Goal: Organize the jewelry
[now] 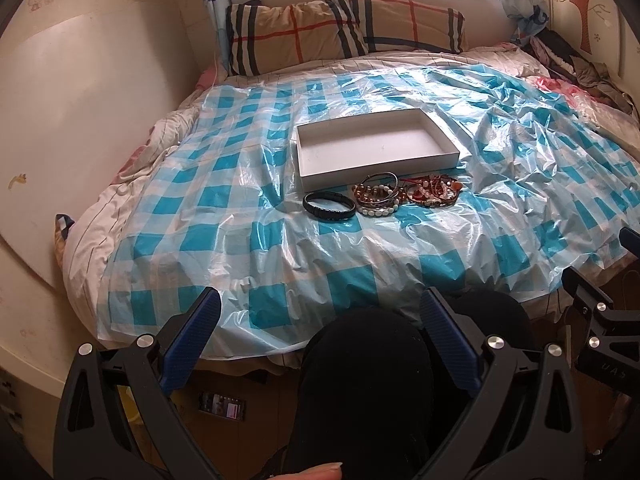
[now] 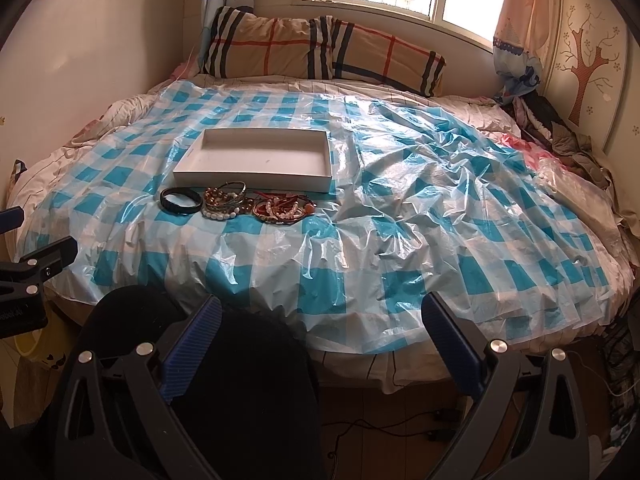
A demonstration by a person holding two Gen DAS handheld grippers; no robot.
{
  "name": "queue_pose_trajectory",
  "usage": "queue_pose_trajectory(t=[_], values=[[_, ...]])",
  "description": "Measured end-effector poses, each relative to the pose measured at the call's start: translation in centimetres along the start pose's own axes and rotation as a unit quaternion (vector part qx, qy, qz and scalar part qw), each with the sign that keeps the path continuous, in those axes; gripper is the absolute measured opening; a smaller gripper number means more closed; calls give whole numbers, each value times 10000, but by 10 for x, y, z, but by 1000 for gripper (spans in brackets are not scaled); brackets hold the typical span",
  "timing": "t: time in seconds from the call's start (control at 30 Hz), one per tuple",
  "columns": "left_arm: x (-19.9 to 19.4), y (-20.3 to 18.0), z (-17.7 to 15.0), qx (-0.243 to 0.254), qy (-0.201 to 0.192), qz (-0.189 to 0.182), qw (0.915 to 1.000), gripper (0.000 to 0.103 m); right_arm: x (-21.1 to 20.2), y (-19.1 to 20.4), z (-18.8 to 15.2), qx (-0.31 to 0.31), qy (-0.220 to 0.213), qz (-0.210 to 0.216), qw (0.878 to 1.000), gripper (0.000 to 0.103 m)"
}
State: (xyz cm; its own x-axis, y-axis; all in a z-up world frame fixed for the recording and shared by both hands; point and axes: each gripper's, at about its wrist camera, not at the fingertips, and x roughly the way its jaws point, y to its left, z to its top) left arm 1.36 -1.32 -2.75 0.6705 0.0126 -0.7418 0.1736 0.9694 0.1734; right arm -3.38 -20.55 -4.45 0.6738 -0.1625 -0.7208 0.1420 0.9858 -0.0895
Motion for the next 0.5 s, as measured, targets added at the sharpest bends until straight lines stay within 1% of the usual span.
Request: queue_pose_trajectory(t=[0.23, 0.5], values=[[15, 3, 9, 11, 122, -10, 9999, 95, 8, -2, 6, 61, 63, 1, 10000, 96], [31, 1, 16, -7, 238, -11, 9997, 95, 30, 0, 16, 68, 179, 54, 9998, 96]])
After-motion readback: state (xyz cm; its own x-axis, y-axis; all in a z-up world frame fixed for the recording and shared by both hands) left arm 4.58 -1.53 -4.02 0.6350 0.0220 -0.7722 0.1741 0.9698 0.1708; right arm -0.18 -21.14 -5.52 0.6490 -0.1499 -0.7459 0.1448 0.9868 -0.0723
